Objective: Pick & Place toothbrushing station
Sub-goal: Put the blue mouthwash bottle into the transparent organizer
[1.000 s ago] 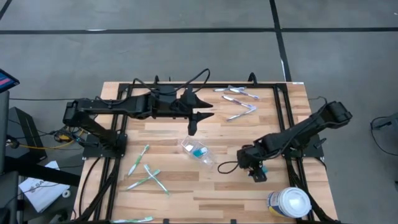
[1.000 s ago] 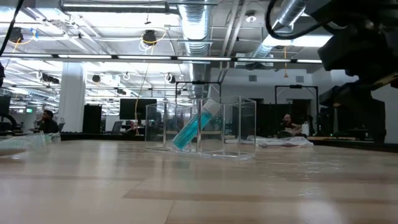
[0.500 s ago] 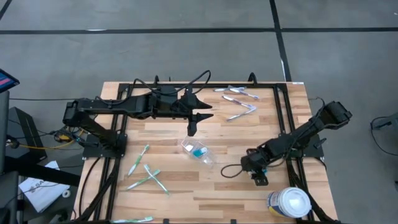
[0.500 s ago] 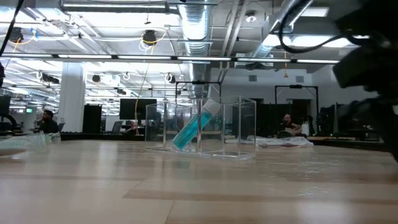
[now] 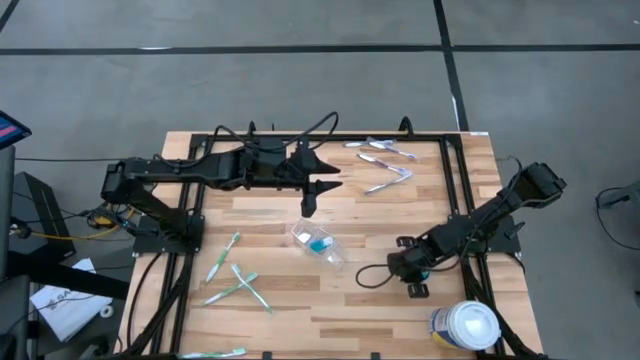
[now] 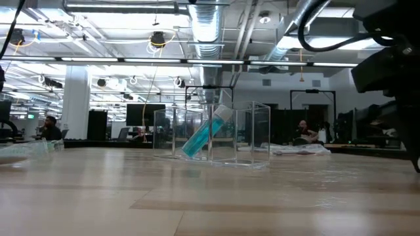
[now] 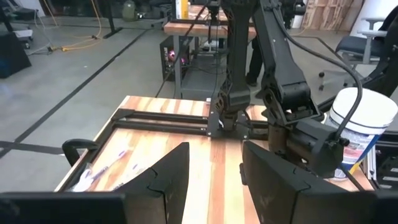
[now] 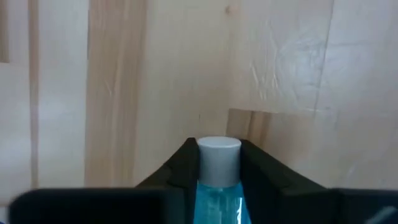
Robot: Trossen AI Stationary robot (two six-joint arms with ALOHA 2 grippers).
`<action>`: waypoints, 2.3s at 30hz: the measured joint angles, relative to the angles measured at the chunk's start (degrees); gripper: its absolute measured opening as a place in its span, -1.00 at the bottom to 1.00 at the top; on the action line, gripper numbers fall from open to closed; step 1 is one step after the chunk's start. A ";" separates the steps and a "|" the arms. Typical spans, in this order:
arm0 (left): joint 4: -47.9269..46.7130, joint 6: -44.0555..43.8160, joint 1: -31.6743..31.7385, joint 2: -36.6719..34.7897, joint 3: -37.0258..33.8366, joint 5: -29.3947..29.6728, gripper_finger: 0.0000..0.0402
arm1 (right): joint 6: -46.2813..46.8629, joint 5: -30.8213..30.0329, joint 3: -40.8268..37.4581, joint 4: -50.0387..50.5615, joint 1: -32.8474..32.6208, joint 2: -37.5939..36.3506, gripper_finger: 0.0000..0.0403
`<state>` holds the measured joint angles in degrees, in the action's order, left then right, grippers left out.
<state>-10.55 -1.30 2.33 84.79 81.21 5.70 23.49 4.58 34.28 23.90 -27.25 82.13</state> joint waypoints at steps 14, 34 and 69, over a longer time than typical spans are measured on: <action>-0.15 -0.20 0.00 0.00 0.00 0.47 -0.28 | -0.20 4.36 0.77 -7.90 7.59 -2.85 -0.62; -1.41 0.72 15.32 -0.32 -0.02 7.77 -0.28 | 1.68 -12.30 12.63 -37.43 19.27 -16.81 -0.62; 1.58 -2.50 31.15 -17.41 -22.13 -6.49 -0.28 | 4.96 -19.37 12.57 -74.94 21.64 20.35 -0.62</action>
<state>-8.96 -3.80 33.47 67.39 59.08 -0.79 28.44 -14.79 46.85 -51.03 -5.61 102.48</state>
